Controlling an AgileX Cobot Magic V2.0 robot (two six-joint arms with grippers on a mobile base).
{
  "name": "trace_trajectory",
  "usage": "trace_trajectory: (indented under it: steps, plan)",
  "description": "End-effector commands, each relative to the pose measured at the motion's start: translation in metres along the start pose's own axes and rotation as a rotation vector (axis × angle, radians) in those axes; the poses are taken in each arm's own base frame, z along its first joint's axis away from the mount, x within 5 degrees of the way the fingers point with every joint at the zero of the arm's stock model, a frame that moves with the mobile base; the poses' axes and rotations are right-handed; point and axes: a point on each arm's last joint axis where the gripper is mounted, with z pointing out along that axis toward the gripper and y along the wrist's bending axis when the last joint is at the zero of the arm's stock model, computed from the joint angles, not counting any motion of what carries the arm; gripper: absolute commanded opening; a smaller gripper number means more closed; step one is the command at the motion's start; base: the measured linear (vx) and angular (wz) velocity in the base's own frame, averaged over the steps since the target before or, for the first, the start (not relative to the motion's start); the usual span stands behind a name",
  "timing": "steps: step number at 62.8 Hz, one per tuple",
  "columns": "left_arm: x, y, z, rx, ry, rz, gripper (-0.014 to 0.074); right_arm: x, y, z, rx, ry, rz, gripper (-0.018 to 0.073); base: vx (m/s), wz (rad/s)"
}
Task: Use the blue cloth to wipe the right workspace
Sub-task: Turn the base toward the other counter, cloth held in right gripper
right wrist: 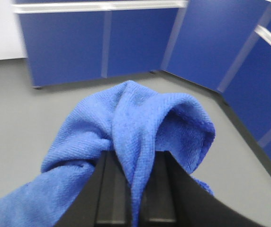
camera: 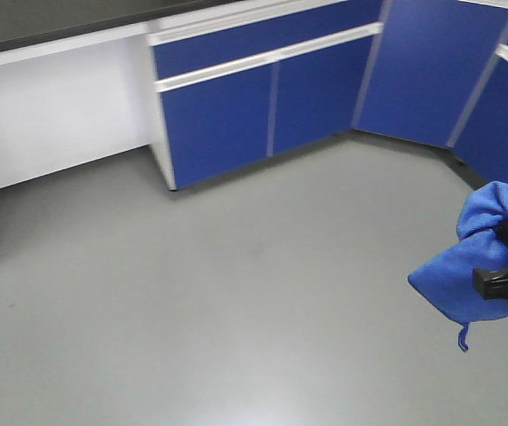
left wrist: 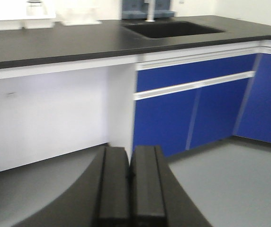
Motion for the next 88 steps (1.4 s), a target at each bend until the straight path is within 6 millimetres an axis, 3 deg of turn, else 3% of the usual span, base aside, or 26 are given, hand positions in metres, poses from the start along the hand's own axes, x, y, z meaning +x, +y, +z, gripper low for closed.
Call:
trace_trajectory:
  steps: [1, 52, 88]
  plan:
    - [0.002, -0.0007, 0.0011, 0.01, -0.065, -0.008, -0.0006, -0.017, 0.0007, -0.0035, -0.016, -0.105, -0.011, -0.0003, -0.14, -0.74]
    - [0.002, -0.0007, 0.0011, 0.01, -0.065, -0.008, -0.0006, -0.0169, 0.0007, -0.0035, -0.016, -0.104, -0.011, -0.0003, -0.05, -0.72]
    - [0.002, -0.0007, 0.0011, 0.01, -0.065, -0.008, -0.0006, -0.0169, 0.0007, -0.0035, -0.016, -0.104, -0.011, -0.0003, 0.11, -0.48]
